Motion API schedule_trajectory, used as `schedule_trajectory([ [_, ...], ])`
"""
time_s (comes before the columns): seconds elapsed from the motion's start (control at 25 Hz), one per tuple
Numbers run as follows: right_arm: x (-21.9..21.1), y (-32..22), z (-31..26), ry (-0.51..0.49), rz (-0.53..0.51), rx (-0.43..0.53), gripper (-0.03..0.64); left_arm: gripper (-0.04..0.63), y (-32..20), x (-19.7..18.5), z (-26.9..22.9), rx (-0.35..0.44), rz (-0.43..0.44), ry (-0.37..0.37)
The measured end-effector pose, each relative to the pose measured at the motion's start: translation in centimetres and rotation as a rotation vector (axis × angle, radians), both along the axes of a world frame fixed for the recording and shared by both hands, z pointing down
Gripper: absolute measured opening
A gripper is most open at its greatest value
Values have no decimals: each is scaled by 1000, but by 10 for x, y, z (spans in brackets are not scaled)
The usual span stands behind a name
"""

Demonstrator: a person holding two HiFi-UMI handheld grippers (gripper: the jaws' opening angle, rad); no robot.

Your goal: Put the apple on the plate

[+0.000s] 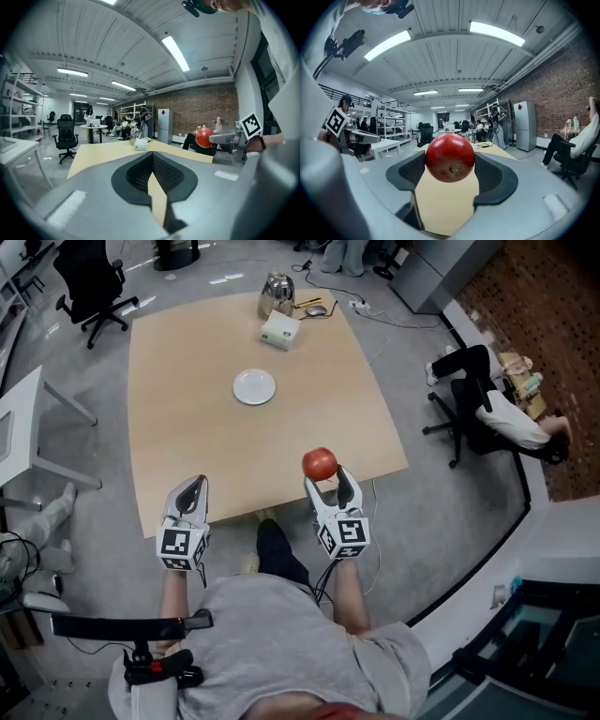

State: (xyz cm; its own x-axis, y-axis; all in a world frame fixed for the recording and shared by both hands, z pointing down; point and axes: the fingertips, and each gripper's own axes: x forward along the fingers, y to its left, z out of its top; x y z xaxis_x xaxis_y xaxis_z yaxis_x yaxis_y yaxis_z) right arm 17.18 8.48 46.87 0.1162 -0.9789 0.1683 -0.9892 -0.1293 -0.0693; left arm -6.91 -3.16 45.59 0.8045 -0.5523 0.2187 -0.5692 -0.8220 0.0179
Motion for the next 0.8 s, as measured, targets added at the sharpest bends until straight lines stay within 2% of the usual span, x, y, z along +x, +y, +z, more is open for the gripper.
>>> schedule_trajectory([
  [0.8,43,-141,47,-8,-166,-65,334,20,-74,24,41,-101,-143,-56],
])
